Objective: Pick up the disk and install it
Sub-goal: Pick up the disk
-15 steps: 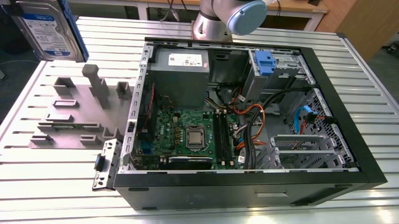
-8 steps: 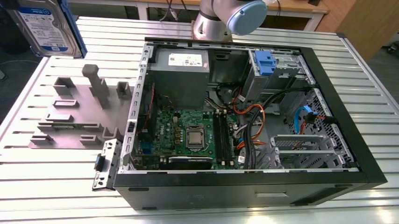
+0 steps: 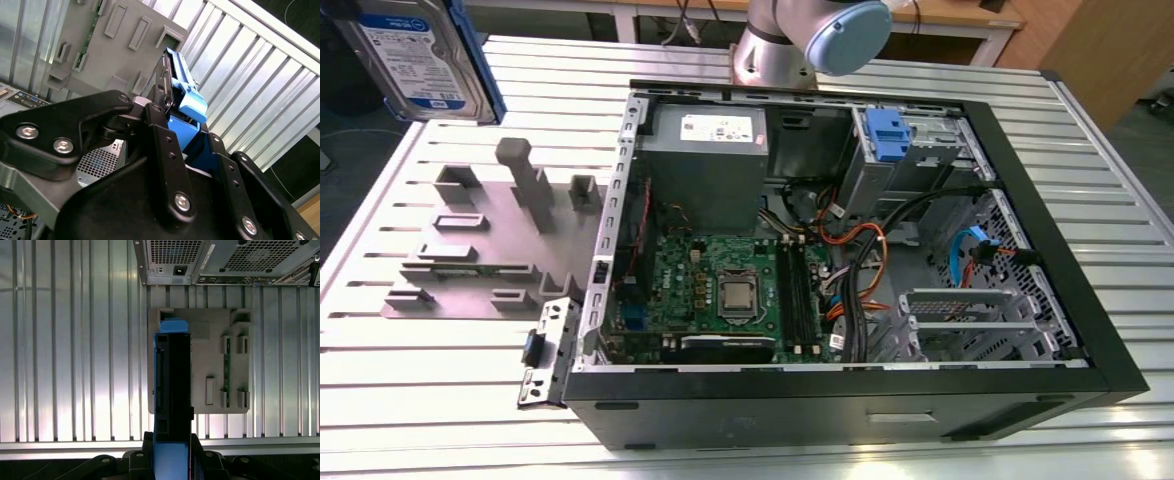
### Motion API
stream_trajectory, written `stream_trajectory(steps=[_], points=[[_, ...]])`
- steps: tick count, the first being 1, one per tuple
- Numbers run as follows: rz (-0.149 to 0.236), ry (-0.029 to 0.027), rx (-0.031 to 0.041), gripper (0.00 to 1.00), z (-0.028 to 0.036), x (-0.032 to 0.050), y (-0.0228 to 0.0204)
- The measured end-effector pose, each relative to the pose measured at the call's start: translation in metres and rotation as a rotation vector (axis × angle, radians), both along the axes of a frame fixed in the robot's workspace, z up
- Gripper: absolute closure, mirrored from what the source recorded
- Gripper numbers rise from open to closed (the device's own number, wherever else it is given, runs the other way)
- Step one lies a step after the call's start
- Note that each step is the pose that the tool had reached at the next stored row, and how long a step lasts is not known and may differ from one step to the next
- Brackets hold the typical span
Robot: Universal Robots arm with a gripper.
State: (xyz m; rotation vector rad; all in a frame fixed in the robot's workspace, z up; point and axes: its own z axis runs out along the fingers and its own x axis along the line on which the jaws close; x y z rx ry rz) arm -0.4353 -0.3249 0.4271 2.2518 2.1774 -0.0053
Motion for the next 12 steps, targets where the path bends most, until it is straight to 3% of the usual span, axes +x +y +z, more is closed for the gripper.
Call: stream_trajectory(steps=[6,12], points=[[0.0,0.0001,-0.0001,0.64,0.0019,0.0,0.0],[0.0,0.0001,0.0,0.64,0.0204,0.0,0.0]])
